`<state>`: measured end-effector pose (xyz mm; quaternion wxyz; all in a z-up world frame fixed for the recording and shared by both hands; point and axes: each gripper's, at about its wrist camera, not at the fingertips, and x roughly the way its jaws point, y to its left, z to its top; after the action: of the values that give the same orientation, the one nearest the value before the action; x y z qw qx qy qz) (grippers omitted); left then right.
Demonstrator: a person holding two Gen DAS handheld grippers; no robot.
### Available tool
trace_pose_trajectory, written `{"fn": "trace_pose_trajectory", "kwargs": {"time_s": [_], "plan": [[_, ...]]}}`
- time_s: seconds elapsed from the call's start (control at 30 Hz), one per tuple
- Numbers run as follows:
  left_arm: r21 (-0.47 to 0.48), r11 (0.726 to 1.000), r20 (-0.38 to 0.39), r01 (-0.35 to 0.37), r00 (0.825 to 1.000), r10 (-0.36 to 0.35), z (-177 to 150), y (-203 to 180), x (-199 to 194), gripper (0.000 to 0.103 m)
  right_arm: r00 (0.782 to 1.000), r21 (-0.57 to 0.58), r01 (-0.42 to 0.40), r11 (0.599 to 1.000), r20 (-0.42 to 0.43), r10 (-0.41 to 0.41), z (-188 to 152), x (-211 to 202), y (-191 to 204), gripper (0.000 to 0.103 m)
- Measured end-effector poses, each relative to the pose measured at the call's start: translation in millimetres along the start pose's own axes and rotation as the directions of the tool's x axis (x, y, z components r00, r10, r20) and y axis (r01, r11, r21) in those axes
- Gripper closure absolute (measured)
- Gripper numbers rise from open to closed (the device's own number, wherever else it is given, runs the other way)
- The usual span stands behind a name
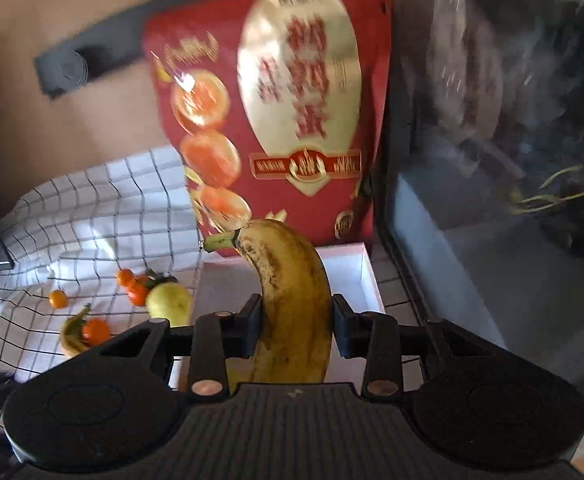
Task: Organize fruits
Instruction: 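Carry the banana into the pink box with the right gripper while the left carries the tangerine, then release the banana with the right gripper while the left drops the tangerine into the box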
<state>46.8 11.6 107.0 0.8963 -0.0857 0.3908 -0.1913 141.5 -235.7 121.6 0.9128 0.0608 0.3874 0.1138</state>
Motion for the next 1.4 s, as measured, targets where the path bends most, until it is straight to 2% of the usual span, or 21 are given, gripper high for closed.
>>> {"fn": "trace_pose_trajectory", "kwargs": {"time_s": [0.13, 0.3, 0.43, 0.53, 0.63, 0.7, 0.87, 1.0, 1.2, 1.3, 1.4], "plan": [[-0.046, 0.997, -0.029, -0.057, 0.998, 0.056, -9.8, -0.8, 5.8, 0.056, 0.992, 0.036, -0.053, 0.998, -0.111, 0.057, 3.1, 58.5, -14.1, 0.067], [-0.129, 0.98, -0.055, -0.154, 0.987, 0.148, -18.0, 6.5, 2.9, 0.056, 0.988, -0.015, -0.059, 0.998, -0.142, 0.057, -8.2, 106.5, -9.8, 0.068], [-0.143, 0.968, -0.082, -0.207, 0.977, 0.197, -19.4, 9.3, 4.0, 0.056, 0.971, 0.03, -0.129, 0.991, -0.199, 0.132, -18.9, 129.6, -8.5, 0.067], [-0.148, 0.965, -0.09, -0.216, 0.975, 0.204, -18.2, 9.5, 5.5, 0.056, 0.958, 0.048, -0.174, 0.984, -0.221, 0.18, -27.9, 131.6, -4.7, 0.067], [-0.139, 0.97, -0.095, -0.201, 0.977, 0.189, -10.6, 6.9, 12.4, 0.056, 0.953, 0.08, -0.206, 0.975, -0.209, 0.219, -27.4, 125.6, -10.4, 0.064], [-0.126, 0.975, -0.09, -0.182, 0.981, 0.172, -2.5, 4.6, 18.1, 0.056, 0.953, 0.076, -0.229, 0.97, -0.183, 0.239, -25.0, 115.6, -13.9, 0.057], [-0.057, 0.99, -0.057, -0.128, 0.991, 0.124, 27.6, -7.6, 38.2, 0.056, 0.975, 0.044, -0.202, 0.978, -0.083, 0.205, -24.8, 74.0, -19.9, 0.045], [-0.003, 0.994, -0.041, -0.105, 0.994, 0.105, 53.4, -16.2, 75.8, 0.056, 0.987, 0.058, -0.156, 0.986, -0.029, 0.158, -33.0, 43.9, -30.4, 0.044], [-0.051, 0.998, -0.076, -0.034, 0.997, 0.03, 70.0, -12.8, 120.5, 0.056, 0.995, 0.083, -0.104, 0.991, -0.001, 0.104, -54.0, 7.7, -41.2, 0.044], [-0.087, 0.996, -0.044, -0.03, 0.999, 0.026, 66.3, -4.7, 111.1, 0.056, 0.998, 0.058, -0.068, 0.996, 0.012, 0.067, -62.3, -3.0, -38.1, 0.044], [-0.141, 0.99, 0.005, -0.031, 0.999, 0.032, 62.4, 15.9, 85.6, 0.056, 0.999, 0.053, -0.046, 0.998, 0.019, 0.045, -69.7, -7.8, -32.5, 0.044]]}}
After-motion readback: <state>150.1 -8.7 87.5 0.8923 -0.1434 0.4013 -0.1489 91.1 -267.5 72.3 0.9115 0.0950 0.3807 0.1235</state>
